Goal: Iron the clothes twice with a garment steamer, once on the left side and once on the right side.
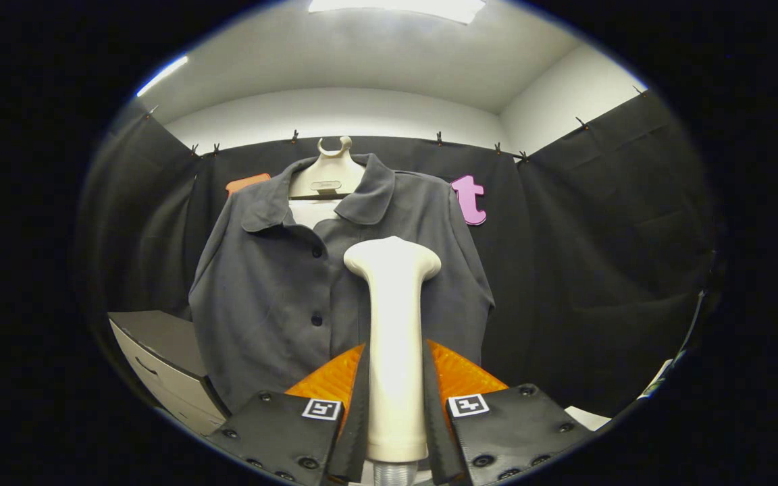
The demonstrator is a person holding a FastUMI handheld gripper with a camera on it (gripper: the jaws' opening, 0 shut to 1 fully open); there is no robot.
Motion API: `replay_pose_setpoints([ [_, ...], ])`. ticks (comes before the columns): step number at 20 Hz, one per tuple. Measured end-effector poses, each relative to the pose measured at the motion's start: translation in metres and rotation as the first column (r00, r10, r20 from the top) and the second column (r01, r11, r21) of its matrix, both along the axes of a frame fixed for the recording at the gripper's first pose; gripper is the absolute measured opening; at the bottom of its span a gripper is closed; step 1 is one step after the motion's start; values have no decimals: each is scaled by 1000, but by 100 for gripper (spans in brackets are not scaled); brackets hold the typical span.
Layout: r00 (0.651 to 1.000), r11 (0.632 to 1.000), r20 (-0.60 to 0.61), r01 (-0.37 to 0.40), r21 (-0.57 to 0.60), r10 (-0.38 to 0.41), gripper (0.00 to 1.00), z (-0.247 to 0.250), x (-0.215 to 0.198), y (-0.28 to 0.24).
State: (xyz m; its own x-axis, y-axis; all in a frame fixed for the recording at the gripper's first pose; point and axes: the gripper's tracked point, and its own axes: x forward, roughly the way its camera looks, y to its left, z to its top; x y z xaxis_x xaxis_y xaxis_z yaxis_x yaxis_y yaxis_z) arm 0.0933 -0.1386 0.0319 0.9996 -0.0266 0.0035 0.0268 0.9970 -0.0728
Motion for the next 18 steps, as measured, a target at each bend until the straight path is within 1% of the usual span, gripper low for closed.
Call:
replay_pose_setpoints([
  [9, 1000, 999, -15, 19, -47, -19, 44, -11, -2, 0],
  [18, 996, 999, -85, 18, -49, -22, 44, -53, -16, 2],
])
